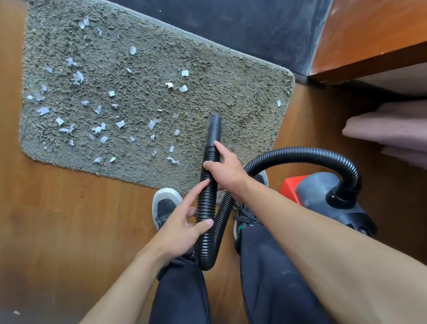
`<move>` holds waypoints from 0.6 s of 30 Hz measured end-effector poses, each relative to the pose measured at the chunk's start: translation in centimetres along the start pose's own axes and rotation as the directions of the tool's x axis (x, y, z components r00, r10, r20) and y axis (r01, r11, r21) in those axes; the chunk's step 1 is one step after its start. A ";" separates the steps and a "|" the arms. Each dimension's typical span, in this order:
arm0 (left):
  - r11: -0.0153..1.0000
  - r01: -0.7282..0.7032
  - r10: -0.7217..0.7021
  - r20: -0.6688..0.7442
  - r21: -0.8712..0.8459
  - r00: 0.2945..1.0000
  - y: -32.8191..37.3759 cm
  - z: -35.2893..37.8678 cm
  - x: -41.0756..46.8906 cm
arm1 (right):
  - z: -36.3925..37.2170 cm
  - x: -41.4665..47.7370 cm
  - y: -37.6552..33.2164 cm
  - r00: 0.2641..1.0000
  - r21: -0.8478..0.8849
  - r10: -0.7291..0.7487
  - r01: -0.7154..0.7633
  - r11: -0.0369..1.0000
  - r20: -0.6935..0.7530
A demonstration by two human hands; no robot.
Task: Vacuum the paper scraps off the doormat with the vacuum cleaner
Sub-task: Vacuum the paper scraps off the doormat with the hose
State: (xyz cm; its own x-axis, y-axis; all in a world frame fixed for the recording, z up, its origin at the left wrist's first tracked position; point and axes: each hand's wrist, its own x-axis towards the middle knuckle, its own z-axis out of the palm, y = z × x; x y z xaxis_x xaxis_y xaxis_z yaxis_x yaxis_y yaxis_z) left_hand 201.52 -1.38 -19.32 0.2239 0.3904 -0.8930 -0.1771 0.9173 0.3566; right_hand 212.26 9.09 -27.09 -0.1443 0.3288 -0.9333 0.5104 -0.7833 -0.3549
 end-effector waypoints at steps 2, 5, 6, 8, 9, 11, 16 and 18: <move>1.000 0.008 -0.008 0.021 0.018 1.000 -0.2 0.7 0.4 | -1.0 -0.4 0.3 0.999 0.014 0.036 -0.036 0.999 -0.006; 0.998 0.016 -0.019 0.055 0.061 0.998 -0.3 2.1 1.2 | -3.0 -0.8 1.1 0.995 0.052 0.081 -0.078 0.996 -0.051; 0.996 0.012 -0.018 0.066 0.085 0.998 -0.2 2.5 1.5 | -3.7 -0.9 1.4 0.994 0.071 0.087 -0.082 0.994 -0.064; 0.985 -0.026 0.012 0.084 0.170 0.996 -0.2 3.2 2.3 | -5.2 -1.1 1.7 0.991 0.111 0.101 -0.091 0.990 -0.084; 0.976 -0.043 0.025 0.087 0.214 0.996 0.1 3.6 2.7 | -5.9 -1.1 1.8 0.990 0.129 0.104 -0.091 0.987 -0.097; 0.955 -0.065 0.043 0.081 0.288 0.996 1.0 4.2 3.3 | -7.1 -0.8 2.0 0.988 0.163 0.095 -0.074 0.984 -0.124; 0.912 -0.110 0.076 0.099 0.396 0.992 3.2 5.1 5.1 | -9.0 0.2 1.9 0.980 0.215 0.089 -0.050 0.975 -0.177; 0.898 -0.109 0.070 0.108 0.426 0.992 4.1 5.4 5.7 | -9.6 0.6 1.7 0.974 0.240 0.100 -0.050 0.970 -0.202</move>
State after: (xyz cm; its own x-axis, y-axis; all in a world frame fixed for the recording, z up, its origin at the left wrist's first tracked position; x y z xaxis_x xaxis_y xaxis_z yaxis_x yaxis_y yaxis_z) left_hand 207.22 5.02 -21.51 0.3131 0.4595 -0.8312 0.2248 0.8144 0.5349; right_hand 221.20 13.01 -27.77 0.0814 0.3485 -0.9338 0.2990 -0.9023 -0.3107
